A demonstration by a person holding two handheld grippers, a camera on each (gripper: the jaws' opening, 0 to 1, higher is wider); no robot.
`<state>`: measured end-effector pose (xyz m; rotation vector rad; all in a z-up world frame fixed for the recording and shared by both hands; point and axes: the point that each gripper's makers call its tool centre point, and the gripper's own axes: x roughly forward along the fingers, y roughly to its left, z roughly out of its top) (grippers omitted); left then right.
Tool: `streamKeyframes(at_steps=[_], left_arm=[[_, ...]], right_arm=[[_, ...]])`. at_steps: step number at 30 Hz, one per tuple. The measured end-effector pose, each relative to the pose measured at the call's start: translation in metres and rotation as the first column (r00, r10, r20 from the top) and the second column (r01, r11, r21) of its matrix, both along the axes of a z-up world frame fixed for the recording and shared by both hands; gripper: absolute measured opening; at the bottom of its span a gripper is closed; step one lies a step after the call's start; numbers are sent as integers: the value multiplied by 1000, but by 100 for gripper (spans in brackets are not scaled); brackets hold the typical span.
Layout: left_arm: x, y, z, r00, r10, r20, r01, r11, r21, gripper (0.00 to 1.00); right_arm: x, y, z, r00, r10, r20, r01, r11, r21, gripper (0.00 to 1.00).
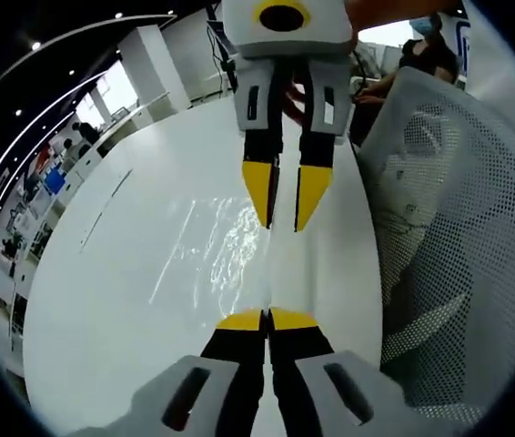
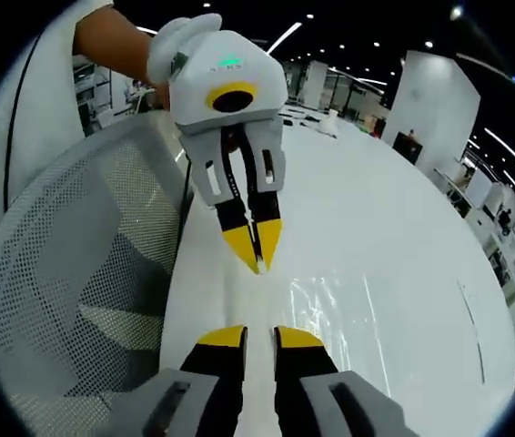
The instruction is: Open the resealable bag by pulling the two sides of the seal apart until the entire bag opening is separated and visibly accessible.
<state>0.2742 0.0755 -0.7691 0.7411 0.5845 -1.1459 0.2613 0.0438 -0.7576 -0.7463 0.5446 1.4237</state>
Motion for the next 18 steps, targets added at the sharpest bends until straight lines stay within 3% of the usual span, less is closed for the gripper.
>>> streamKeyframes(at_steps=[8, 18], left_arm=[[-2, -4, 3, 1000, -2, -1, 2, 1000, -9, 0], [-8, -3, 2, 1000, -18, 2, 18, 1000, -19, 0]], right_arm=[[-1, 26, 1, 1000, 23, 3, -23, 999, 38, 7], [-4, 36, -4, 1000, 4, -13, -3, 998, 66, 4]])
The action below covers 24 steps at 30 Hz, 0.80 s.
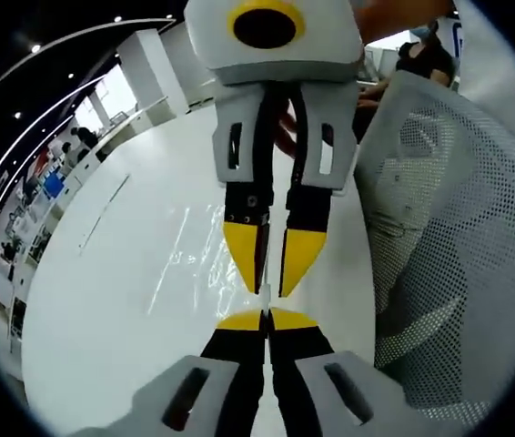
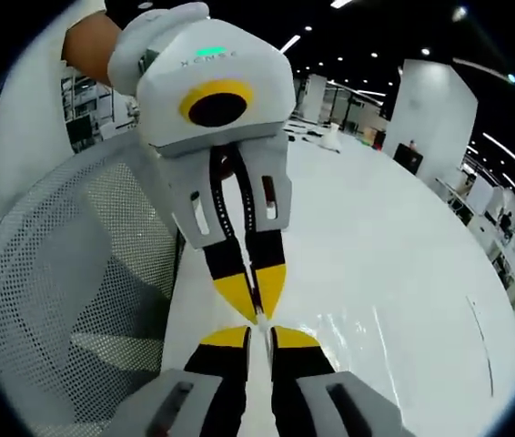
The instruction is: Open the resealable bag by pulling the two sides of the seal apart until the entire bag opening is separated and visibly accessible.
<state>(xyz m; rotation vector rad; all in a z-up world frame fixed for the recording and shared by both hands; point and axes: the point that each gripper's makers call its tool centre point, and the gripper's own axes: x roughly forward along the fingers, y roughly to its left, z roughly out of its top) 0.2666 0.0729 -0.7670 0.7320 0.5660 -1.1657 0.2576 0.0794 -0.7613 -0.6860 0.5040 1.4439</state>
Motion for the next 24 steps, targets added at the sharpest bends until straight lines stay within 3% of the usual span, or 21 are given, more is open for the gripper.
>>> streamKeyframes(at_steps=[9, 14, 24], left_arm=[[-3, -4, 0, 1000, -17, -10, 17, 1000, -15, 0], [-5, -5, -4, 999, -32, -19, 32, 999, -32, 0], [-6, -6, -9, 999, -37, -31, 36, 999, -28, 0]], right_arm=[[-3, 5, 0, 1000, 17, -7, -17, 1000, -6, 0], [-5, 3, -6, 998, -19, -57, 17, 999, -41, 0], [-6, -4, -14, 998, -24, -50, 19, 996, -89, 0]])
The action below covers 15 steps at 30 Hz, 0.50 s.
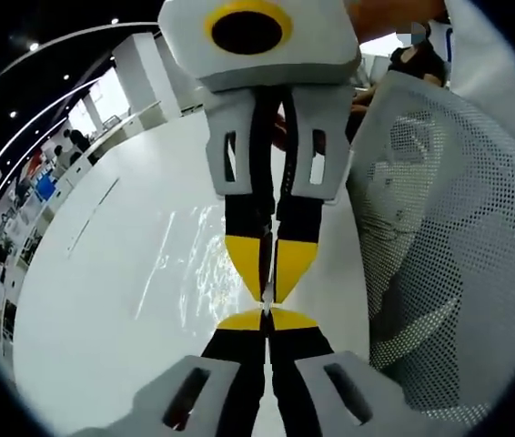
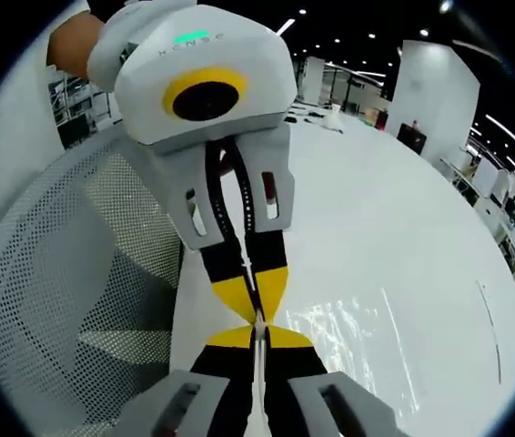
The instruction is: Open the resealable bag by pulling the two sides of the seal apart until the entire bag opening is separated and visibly accessible.
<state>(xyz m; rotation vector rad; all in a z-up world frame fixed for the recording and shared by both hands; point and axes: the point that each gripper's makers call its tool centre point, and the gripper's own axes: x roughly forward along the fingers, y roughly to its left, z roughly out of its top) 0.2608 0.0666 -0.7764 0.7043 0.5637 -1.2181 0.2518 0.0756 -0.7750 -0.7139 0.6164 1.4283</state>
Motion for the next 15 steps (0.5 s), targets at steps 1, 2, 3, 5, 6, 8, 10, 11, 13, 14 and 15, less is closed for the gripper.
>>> streamKeyframes(at_steps=[1, 2, 3, 5, 6, 8, 10, 11, 13, 14, 15], left_arm=[[0, 0, 0, 1000, 2, -4, -2, 1000, 0, 0], [1, 0, 0, 1000, 2, -4, -2, 1000, 0, 0], [1, 1, 0, 1000, 4, -6, -4, 1000, -1, 0], [1, 1, -1, 1000, 5, -7, -5, 1000, -2, 0], [1, 1, -1, 1000, 4, -5, -4, 1000, -2, 0], [1, 1, -1, 1000, 5, -7, -5, 1000, -2, 0], [1, 3, -2, 1000, 3, -6, -3, 1000, 5, 0], [1, 3, -2, 1000, 3, -7, -3, 1000, 5, 0], [0, 5, -3, 1000, 4, -9, -4, 1000, 6, 0], [0, 6, -3, 1000, 5, -8, -5, 1000, 7, 0], [0, 7, -3, 1000, 10, -11, -10, 1000, 2, 0]], right_arm=[[0, -1, -1, 1000, -1, -1, 1, 1000, -2, 0], [1, -1, -1, 1000, -3, -1, 3, 1000, -4, 0], [1, -1, -1, 1000, -9, -3, 9, 1000, -4, 0], [1, -1, -1, 1000, -7, 0, 7, 1000, -7, 0], [1, -2, -1, 1000, -5, 3, 5, 1000, -9, 0], [2, -3, -2, 1000, 0, 13, 1, 1000, -19, 0], [2, -5, -4, 1000, 0, 16, 1, 1000, -30, 0], [1, -5, -4, 1000, -1, 14, 1, 999, -33, 0], [1, -9, -6, 1000, 1, 18, 0, 999, -42, 0], [1, -10, -7, 1000, -1, 17, 2, 999, -44, 0], [1, -11, -7, 1000, -8, 10, 8, 999, -41, 0]])
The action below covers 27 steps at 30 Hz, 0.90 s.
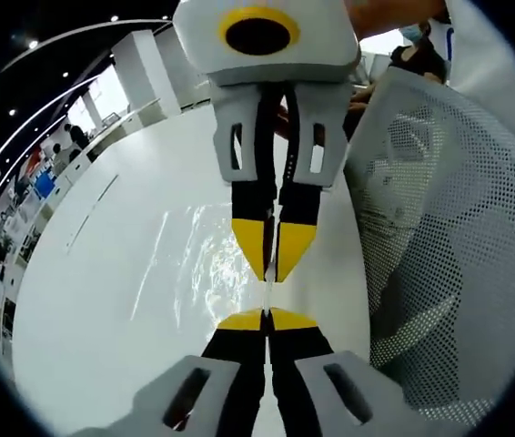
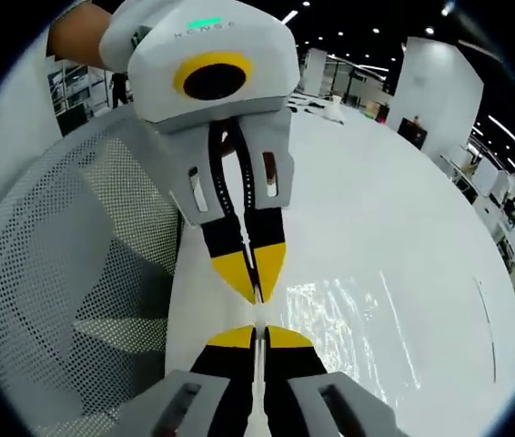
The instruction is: Open the resealable bag by pulling the two sides of the seal apart until the entire bag opening is separated and visibly accessible.
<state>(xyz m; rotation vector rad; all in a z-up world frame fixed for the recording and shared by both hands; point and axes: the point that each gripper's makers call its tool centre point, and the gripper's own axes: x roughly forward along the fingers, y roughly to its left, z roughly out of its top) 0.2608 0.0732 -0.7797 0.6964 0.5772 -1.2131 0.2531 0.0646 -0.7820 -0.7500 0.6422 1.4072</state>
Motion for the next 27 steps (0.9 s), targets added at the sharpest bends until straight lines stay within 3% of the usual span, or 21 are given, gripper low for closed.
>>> streamKeyframes(at_steps=[8, 11, 27], left_arm=[[1, 1, -2, 1000, 21, -7, -21, 1000, 9, 0], [1, -4, 0, 999, 31, -14, -31, 999, -7, 5], [1, -13, 0, 1000, -5, -3, 5, 1000, 20, 0]], right_arm=[[-2, 3, 4, 998, -37, -44, 38, 999, 26, 0], [-2, 7, 7, 997, -50, -58, 53, 997, 49, 0], [-3, 9, 8, 997, -51, -53, 54, 997, 49, 0]])
